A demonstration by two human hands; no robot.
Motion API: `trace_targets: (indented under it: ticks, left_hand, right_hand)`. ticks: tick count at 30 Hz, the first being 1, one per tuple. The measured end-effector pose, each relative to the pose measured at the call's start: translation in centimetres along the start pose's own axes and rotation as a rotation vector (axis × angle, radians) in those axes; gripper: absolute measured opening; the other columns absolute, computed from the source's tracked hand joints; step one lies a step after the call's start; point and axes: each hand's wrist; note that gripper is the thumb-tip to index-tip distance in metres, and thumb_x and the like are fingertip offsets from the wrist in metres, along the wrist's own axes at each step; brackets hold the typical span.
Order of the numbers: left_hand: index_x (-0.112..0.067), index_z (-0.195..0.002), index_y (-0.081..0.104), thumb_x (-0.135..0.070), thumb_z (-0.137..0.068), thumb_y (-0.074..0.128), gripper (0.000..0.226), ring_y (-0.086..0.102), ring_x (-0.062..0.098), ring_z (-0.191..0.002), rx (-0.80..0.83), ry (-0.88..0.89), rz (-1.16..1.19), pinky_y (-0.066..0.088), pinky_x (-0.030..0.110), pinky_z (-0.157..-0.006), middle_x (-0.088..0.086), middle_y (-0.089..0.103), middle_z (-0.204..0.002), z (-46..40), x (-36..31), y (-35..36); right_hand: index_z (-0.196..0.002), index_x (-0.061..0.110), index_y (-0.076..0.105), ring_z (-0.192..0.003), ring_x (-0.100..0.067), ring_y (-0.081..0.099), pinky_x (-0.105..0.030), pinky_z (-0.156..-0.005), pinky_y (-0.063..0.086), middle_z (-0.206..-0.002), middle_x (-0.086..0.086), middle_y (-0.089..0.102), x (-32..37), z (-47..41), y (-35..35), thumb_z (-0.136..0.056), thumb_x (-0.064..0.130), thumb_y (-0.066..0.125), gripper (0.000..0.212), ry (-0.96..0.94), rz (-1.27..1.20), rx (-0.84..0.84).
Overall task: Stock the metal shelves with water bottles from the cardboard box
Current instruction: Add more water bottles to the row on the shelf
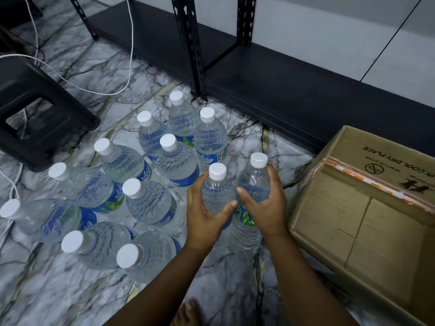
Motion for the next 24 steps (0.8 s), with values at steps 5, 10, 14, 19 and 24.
trace_targets:
  ticks: [5, 10, 14, 19, 24]
  left_hand:
    - [-0.065, -0.134, 0.023, -0.053, -0.066, 0.077, 0.088, 0.037, -0.005, -0.133, 0.076, 0.013, -0.051, 0.034, 0.013, -0.106, -0.02, 0.041, -0.143, -0.4, -0.1, -0.1]
    - [-0.052, -0.131, 0.037, -0.052, -0.07, 0.073, 0.071, 0.044, -0.008, -0.12, 0.078, 0.026, -0.079, 0.033, 0.003, -0.094, -0.01, 0.052, -0.129, -0.6, -0.7, 0.6]
    - [-0.047, -0.128, 0.044, -0.04, -0.072, 0.079, 0.067, 0.05, -0.004, -0.117, 0.02, -0.01, -0.047, 0.041, 0.017, -0.096, -0.013, 0.054, -0.124, -0.4, -1.1, 0.4]
    - [-0.047, -0.128, 0.044, -0.055, -0.066, 0.069, 0.067, 0.051, -0.003, -0.116, -0.023, 0.015, -0.022, 0.041, 0.015, -0.095, -0.015, 0.055, -0.124, -1.1, -3.6, -0.7]
    - [-0.054, -0.121, 0.043, -0.049, -0.068, 0.072, 0.061, 0.05, -0.01, -0.114, 0.002, 0.08, -0.022, 0.039, 0.009, -0.093, -0.026, 0.054, -0.121, -2.6, -6.5, -1.9]
  right_hand:
    - [-0.137, 0.013, 0.047, -0.118, -0.012, 0.052, -0.023, -0.095, 0.043, -0.126, 0.004, 0.052, 0.4, -0.1, 0.1, -0.069, 0.054, 0.067, 0.083, 0.027, 0.023, -0.102]
    - [-0.136, 0.013, 0.05, -0.121, -0.016, 0.052, -0.036, -0.101, 0.046, -0.129, -0.006, 0.056, 0.7, -0.2, -0.1, -0.068, 0.052, 0.069, 0.08, 0.092, 0.034, -0.161]
    - [-0.133, 0.014, 0.052, -0.116, -0.014, 0.054, -0.023, -0.095, 0.043, -0.126, -0.004, 0.058, 1.5, 0.2, -0.5, -0.068, 0.048, 0.071, 0.076, 0.066, 0.033, -0.152]
    - [-0.131, 0.016, 0.053, -0.108, -0.006, 0.054, -0.006, -0.089, 0.039, -0.118, 0.004, 0.057, 3.8, -0.3, -1.4, -0.07, 0.043, 0.076, 0.07, 0.006, 0.013, -0.146]
    - [-0.133, 0.016, 0.051, -0.111, -0.014, 0.058, -0.037, -0.092, 0.051, -0.122, -0.001, 0.059, 6.1, -1.2, -2.4, -0.067, 0.055, 0.067, 0.078, -0.001, -0.041, -0.146]
Point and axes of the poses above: each hand's wrist, its own z-axis away from the middle knuckle, its own y-axis out of the palm, x = y × z
